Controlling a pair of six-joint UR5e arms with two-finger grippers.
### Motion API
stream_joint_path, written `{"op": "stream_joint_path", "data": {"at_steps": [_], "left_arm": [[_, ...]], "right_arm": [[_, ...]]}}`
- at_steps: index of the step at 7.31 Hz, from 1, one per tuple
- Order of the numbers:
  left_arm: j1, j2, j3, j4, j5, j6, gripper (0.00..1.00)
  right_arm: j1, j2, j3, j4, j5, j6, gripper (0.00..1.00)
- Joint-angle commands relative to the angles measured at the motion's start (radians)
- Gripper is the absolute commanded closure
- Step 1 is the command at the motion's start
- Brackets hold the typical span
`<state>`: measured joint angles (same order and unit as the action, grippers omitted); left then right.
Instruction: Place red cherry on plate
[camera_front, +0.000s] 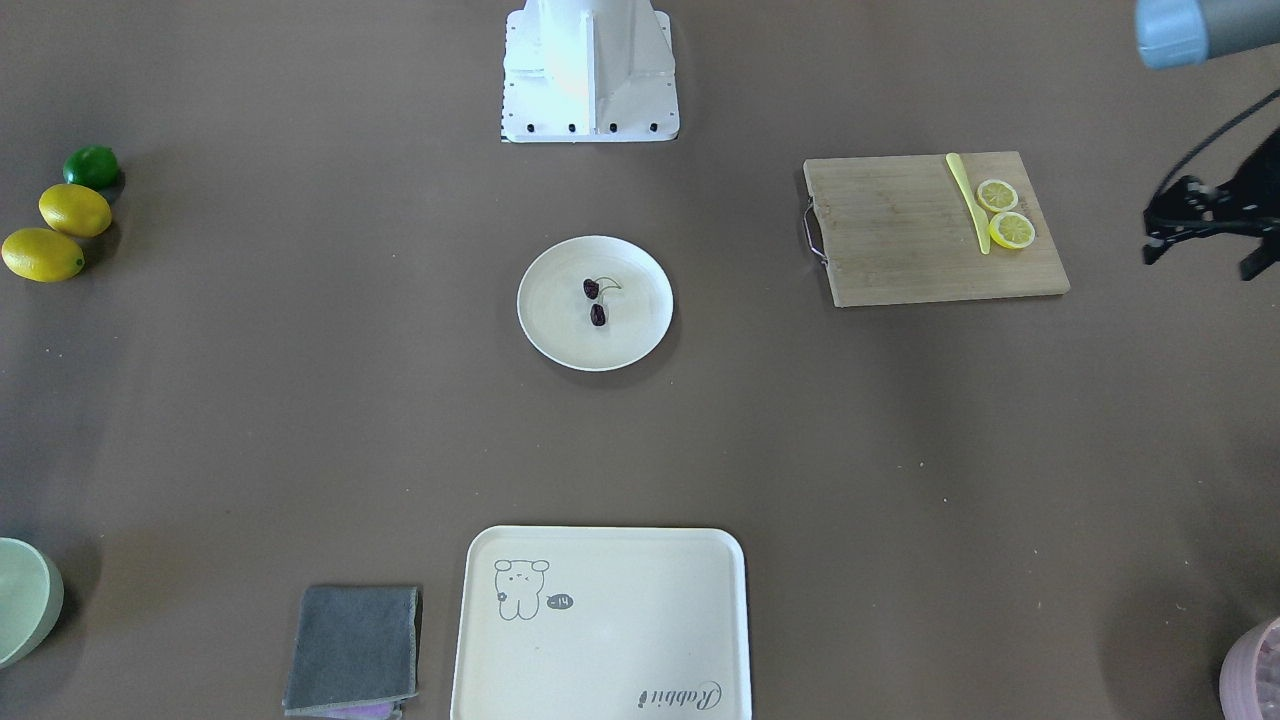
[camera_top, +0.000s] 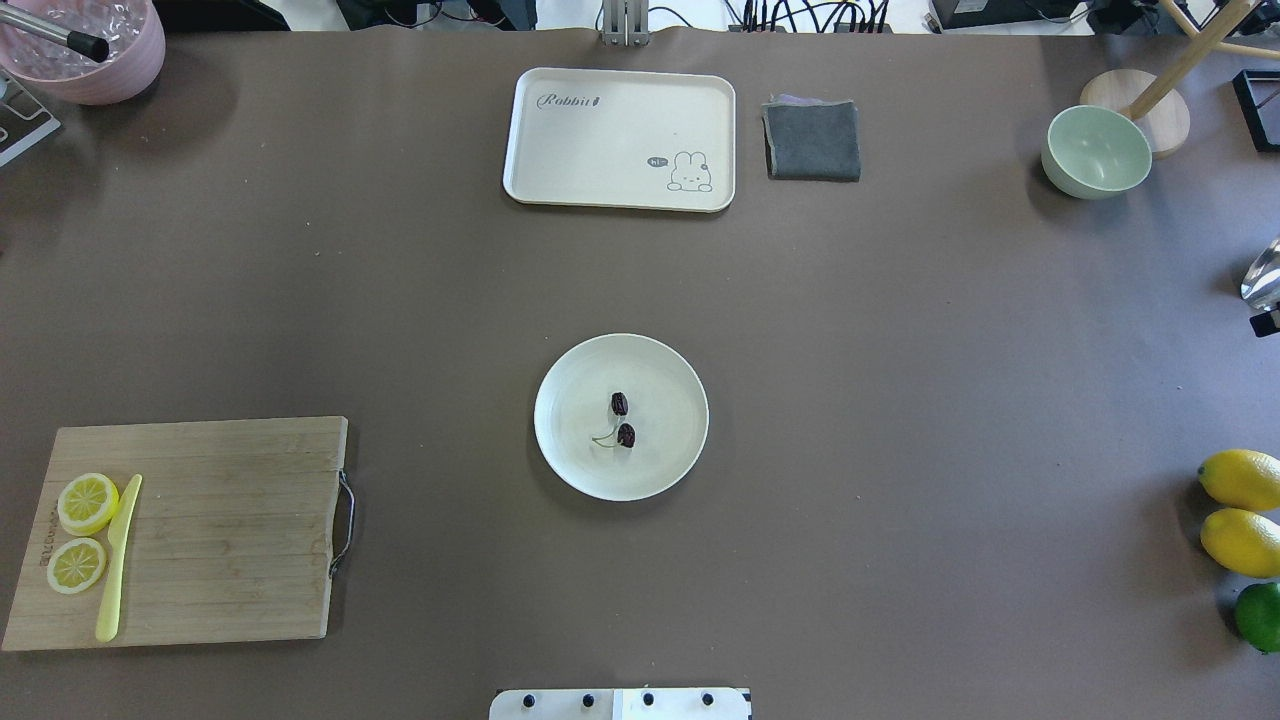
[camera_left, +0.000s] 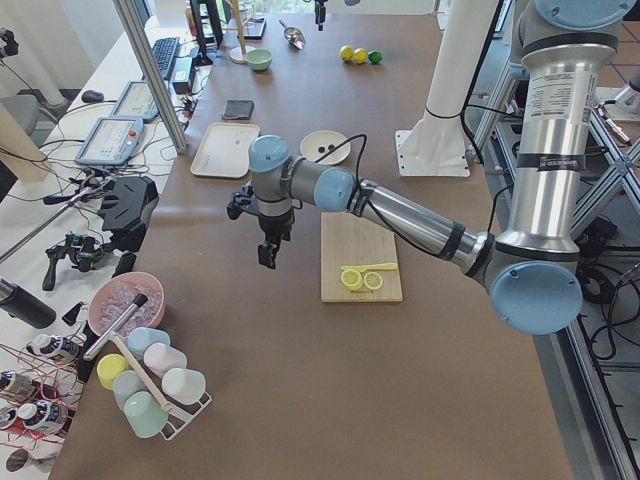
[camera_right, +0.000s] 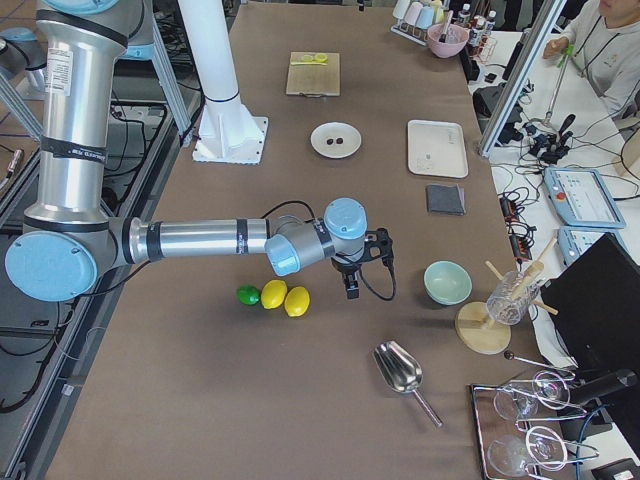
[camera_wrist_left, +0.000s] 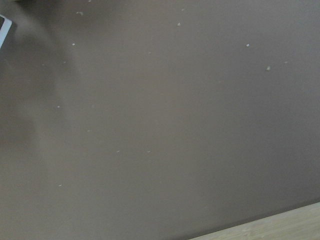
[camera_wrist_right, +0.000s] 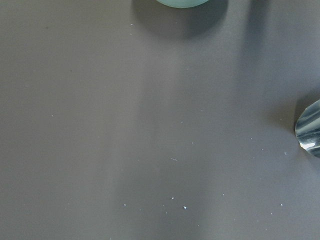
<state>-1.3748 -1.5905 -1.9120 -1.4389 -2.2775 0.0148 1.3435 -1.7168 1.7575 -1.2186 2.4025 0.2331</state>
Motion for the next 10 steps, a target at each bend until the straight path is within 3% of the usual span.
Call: {"op": "stream_joint_path", "data": {"at_steps": [1, 3, 5, 10], "left_arm": [[-0.087, 0.088, 0.045, -0.008, -0.020, 0.129, 0.02], [-0.089, 0.089, 0.057, -0.008, -0.023, 0.108, 0.02], [-0.086, 0.074, 0.099, -0.012, -0.025, 0.103, 0.02], [-0.086, 0.072, 0.094, -0.023, -0.066, 0.109, 0.02]], "right_arm": [[0.037, 0.009, -0.001, -0.088, -0.032, -0.127, 0.00], [0.060, 0.057, 0.001, -0.148, -0.043, -0.161, 0.00], [0.097, 0.056, 0.004, -0.153, -0.034, -0.199, 0.00], [0.098, 0.059, 0.004, -0.151, -0.031, -0.199, 0.00]]}}
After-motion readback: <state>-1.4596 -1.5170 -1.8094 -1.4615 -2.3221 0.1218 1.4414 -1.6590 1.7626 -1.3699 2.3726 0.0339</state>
